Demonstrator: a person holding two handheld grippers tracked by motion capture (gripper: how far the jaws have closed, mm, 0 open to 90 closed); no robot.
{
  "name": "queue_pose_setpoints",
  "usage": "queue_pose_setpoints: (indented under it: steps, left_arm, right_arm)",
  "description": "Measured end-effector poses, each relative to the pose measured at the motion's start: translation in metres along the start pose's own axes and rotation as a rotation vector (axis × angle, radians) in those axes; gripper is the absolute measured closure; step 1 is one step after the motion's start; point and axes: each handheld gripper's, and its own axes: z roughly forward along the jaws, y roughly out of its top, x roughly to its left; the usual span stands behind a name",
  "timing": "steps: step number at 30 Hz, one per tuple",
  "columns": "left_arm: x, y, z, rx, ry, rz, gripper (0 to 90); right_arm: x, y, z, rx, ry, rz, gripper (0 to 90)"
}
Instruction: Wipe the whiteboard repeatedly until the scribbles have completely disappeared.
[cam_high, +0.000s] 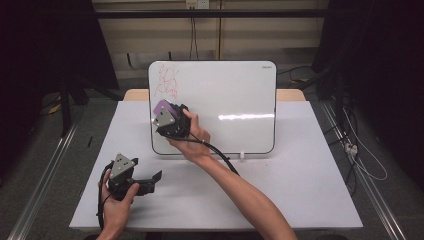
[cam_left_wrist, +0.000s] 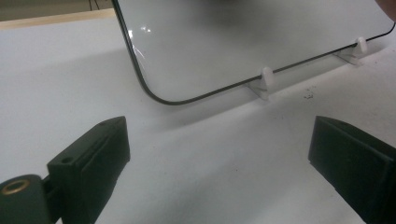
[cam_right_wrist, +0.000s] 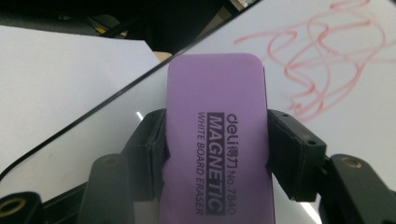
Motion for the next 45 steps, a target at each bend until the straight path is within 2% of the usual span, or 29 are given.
queue_pose_setpoints:
  steps: [1, 3, 5, 9, 10, 11, 15, 17, 20, 24, 26, 29, 31, 35, 37, 40, 42, 43, 45]
  left_arm:
    - [0.0, 0.0, 0.0, 0.001, -0.001, 0.0, 5.3]
    - [0.001, 0.0, 0.0, 0.004, -0.005, -0.006, 5.3]
    - [0.001, 0.0, 0.0, 0.002, -0.007, -0.005, 5.3]
    - [0.001, 0.0, 0.0, 0.004, -0.004, -0.001, 5.3]
    - [0.001, 0.0, 0.001, 0.005, 0.001, 0.006, 5.3]
    - [0.001, 0.0, 0.001, 0.007, 0.009, 0.015, 5.3]
    - [0.004, 0.0, 0.001, 0.003, 0.009, 0.004, 5.3]
    - [0.004, 0.0, 0.0, 0.003, 0.009, -0.002, 5.3]
    - [0.004, 0.0, 0.001, 0.0, 0.006, -0.002, 5.3]
    - [0.002, 0.0, 0.0, 0.002, 0.003, 0.003, 5.3]
    - [0.002, 0.0, 0.0, 0.002, 0.004, 0.004, 5.3]
    - [0.003, 0.0, 0.001, 0.003, -0.001, 0.003, 5.3]
    - [0.005, 0.0, 0.001, 0.005, 0.002, -0.003, 5.3]
    - [0.007, -0.001, 0.0, 0.005, 0.005, -0.009, 5.3]
    - [0.007, 0.0, 0.0, 0.002, 0.006, -0.01, 5.3]
    - [0.006, -0.001, 0.002, 0.011, -0.001, -0.011, 5.3]
    - [0.005, -0.001, 0.001, 0.009, -0.003, -0.005, 5.3]
    - [0.005, 0.0, 0.001, 0.006, -0.001, -0.006, 5.3]
    - [0.005, -0.001, 0.001, 0.008, -0.002, -0.006, 5.3]
  right_arm:
    - [-0.002, 0.002, 0.001, -0.001, -0.001, -0.002, 41.5]
    - [-0.011, 0.007, 0.004, -0.005, -0.035, -0.012, 41.4]
    - [-0.026, 0.012, 0.007, -0.004, -0.048, 0.031, 41.5]
    - [-0.055, 0.02, 0.011, 0.004, -0.102, 0.05, 41.5]
    - [-0.061, 0.022, 0.012, 0.01, -0.102, 0.052, 41.5]
    - [-0.066, 0.025, 0.013, 0.014, -0.108, 0.053, 41.5]
    - [-0.077, 0.032, 0.016, 0.02, -0.129, 0.066, 41.5]
    - [-0.073, 0.033, 0.017, 0.018, -0.145, 0.049, 41.5]
    - [-0.059, 0.034, 0.018, 0.018, -0.108, 0.033, 41.5]
    - [-0.03, 0.036, 0.02, 0.012, -0.059, -0.023, 41.5]
    - [-0.019, 0.037, 0.022, 0.007, -0.044, -0.025, 41.5]
    - [-0.02, 0.037, 0.024, 0.005, -0.041, -0.033, 41.5]
    - [-0.027, 0.038, 0.025, 0.0, -0.04, -0.024, 41.5]
    - [-0.055, 0.044, 0.027, 0.002, -0.085, 0.023, 41.5]
    - [-0.07, 0.046, 0.028, 0.001, -0.104, 0.064, 41.5]
    - [-0.092, 0.045, 0.026, 0.001, -0.14, 0.094, 41.6]
    - [-0.107, 0.041, 0.024, 0.008, -0.152, 0.151, 41.6]
    - [-0.113, 0.039, 0.022, 0.01, -0.178, 0.158, 41.6]
    - [-0.118, 0.037, 0.018, 0.01, -0.177, 0.169, 41.5]
